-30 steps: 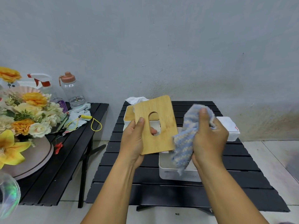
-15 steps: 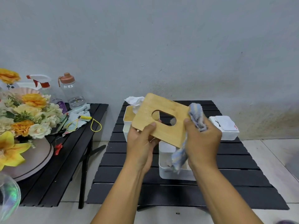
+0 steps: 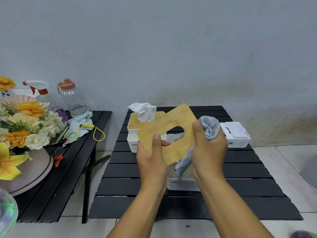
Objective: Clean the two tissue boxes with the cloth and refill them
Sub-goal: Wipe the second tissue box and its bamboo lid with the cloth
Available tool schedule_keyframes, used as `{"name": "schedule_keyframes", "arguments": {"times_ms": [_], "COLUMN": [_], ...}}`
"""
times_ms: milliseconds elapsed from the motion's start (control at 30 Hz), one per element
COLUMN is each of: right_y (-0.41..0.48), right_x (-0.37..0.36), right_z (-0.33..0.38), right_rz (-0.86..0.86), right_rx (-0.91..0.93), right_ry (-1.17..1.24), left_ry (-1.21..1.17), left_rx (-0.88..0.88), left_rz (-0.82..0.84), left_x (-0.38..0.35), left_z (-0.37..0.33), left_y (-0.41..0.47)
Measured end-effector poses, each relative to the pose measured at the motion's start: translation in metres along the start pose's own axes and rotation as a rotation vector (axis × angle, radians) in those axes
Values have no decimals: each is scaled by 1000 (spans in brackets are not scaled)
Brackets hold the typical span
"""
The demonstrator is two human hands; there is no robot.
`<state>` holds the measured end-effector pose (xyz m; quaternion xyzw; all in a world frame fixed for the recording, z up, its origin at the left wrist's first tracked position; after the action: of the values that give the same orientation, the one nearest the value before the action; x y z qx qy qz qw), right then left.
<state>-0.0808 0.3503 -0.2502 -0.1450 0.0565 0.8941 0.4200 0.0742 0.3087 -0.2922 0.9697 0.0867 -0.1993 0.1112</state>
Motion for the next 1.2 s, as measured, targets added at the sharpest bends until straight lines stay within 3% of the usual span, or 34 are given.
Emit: {"name": "schedule_keyframes", "arguments": {"times_ms": [100, 300, 400, 533, 700, 833, 1000, 1067, 1167, 1200], "right_y": [1, 13, 6, 0, -32, -21, -4, -4, -15, -21], "right_x": [6, 6, 2, 3, -12, -9, -12, -10, -8, -10], "right_z": [8, 32, 23, 10, -20, -3, 25, 15, 1, -5], "right_rz": [35, 325, 303, 51, 150, 205, 582, 480, 106, 67], "right_rx": [22, 95, 103, 117, 23, 80, 101, 114, 247, 300], "right_ry": [-33, -129, -178, -194, -259, -289, -360, -391, -457, -452], "left_ry": [62, 364, 384, 347, 228, 183, 81, -4, -86, -88], "left_rx": [36, -60, -44, -66, -100, -58, -54, 10, 93, 102], "left_rz": [109, 483, 568, 383, 40, 145, 282, 241, 15, -69], "left_x": [2, 10, 7, -2, -1, -3, 12, 10, 7, 7], "left_z": [-1, -32, -37, -27, -23, -19, -32, -32, -19, -15], "left_y": [12, 38, 34, 19, 15, 19, 52, 47, 32, 28]}}
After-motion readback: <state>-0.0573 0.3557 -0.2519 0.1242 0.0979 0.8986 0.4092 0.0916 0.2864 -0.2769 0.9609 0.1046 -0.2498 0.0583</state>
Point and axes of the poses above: each hand's wrist, its own y-axis towards the middle knuckle, its own x-axis out of the back of the hand, z = x × y, the point moved 6 cm from there along y, towards the middle knuckle, and after that the axes turned 10 degrees about -x, right-handed, at the moved point
